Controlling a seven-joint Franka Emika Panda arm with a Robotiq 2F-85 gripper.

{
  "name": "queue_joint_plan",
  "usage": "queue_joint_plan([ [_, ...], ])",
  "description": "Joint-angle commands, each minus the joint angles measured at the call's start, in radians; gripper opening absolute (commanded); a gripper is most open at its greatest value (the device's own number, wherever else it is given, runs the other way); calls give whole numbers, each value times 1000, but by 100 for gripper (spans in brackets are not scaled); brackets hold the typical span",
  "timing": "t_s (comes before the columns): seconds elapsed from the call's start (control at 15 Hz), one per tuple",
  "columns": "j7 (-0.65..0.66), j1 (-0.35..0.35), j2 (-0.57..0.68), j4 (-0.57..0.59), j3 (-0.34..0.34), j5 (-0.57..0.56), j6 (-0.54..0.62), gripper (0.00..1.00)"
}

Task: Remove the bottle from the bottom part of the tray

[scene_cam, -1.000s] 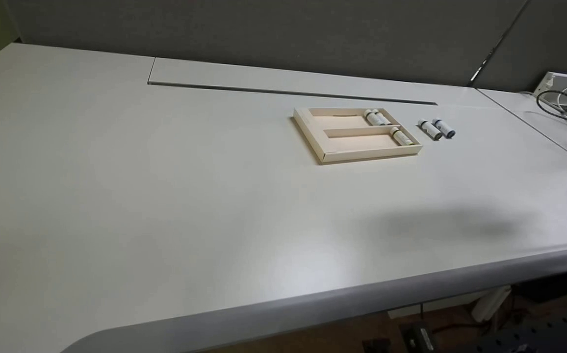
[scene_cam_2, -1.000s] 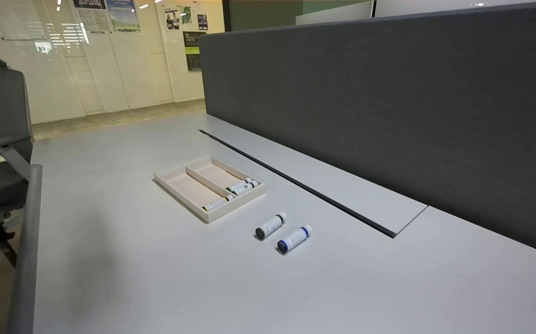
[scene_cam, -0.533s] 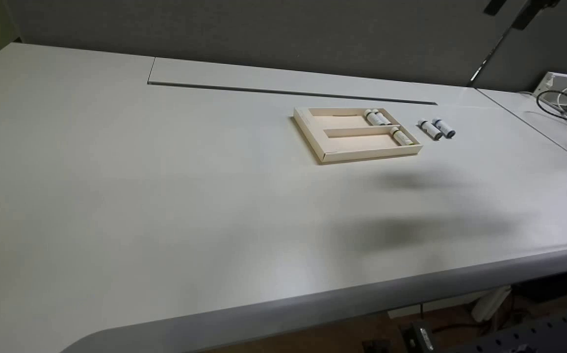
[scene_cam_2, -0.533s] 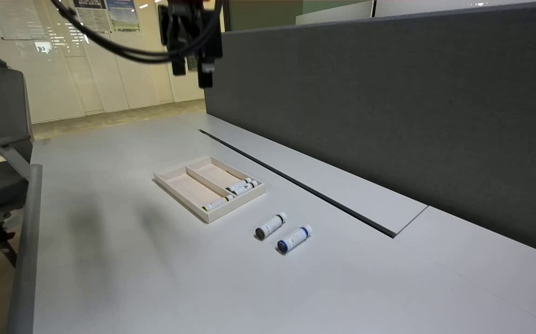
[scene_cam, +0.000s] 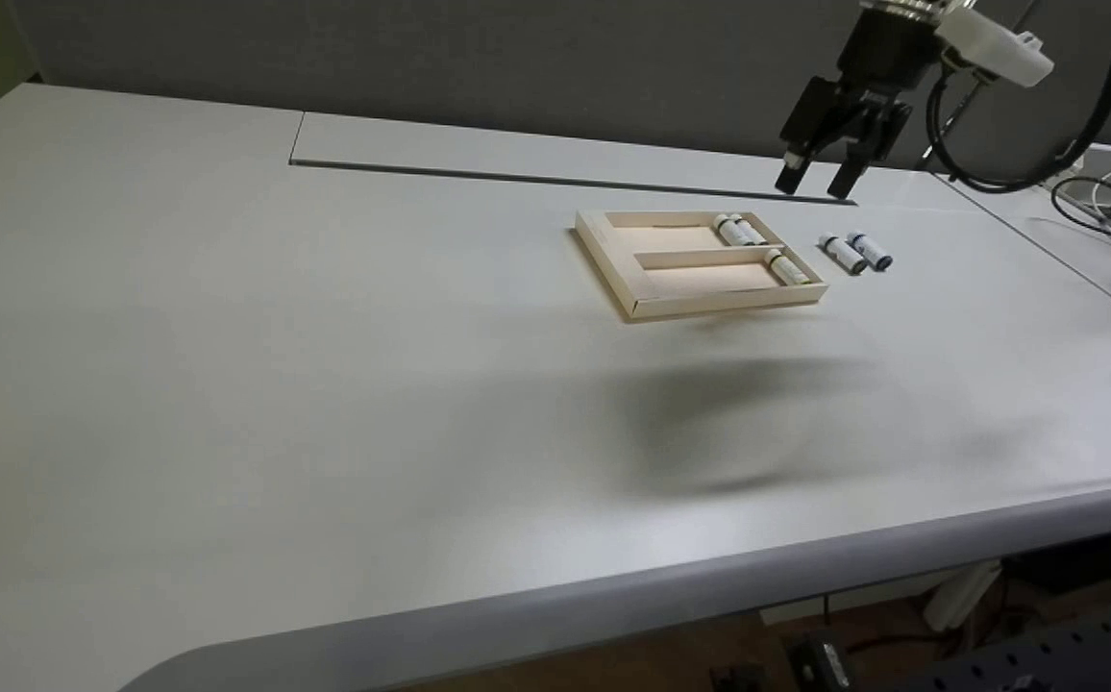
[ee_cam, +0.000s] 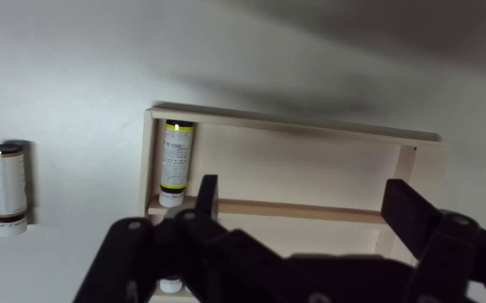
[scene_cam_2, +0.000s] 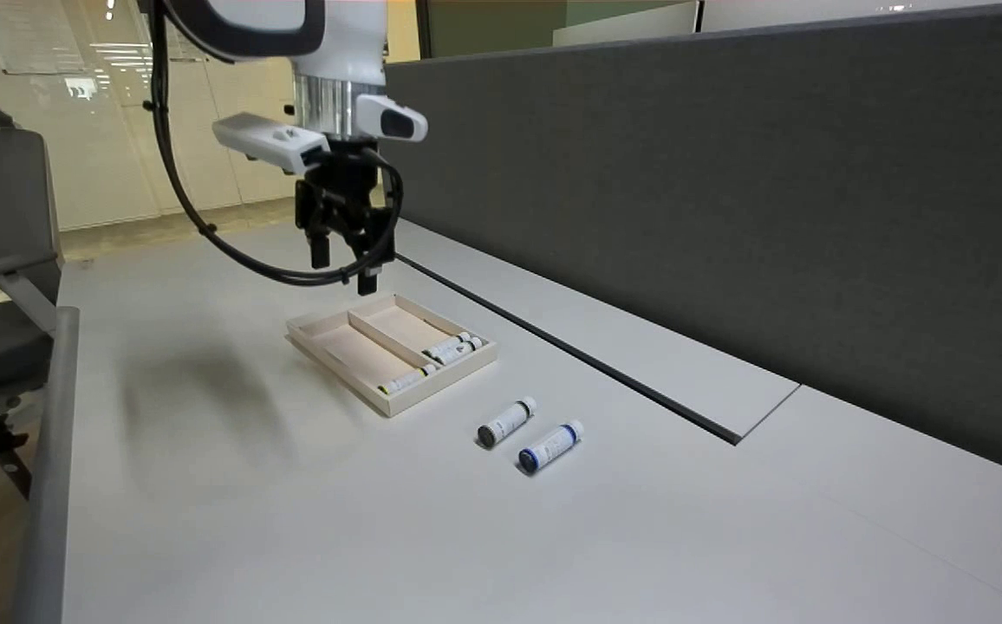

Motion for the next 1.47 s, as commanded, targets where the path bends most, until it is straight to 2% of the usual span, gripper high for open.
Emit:
queue_joint_plan([
  [0.0,54,2,81,28,11,-69,32,100],
  [0.27,82,4,160,42,-5,-148,110,100],
  [0.6,108,4,213,67,-17,-202,152,100],
  [1.4,201,6,275,116,-41,-216,153,100],
])
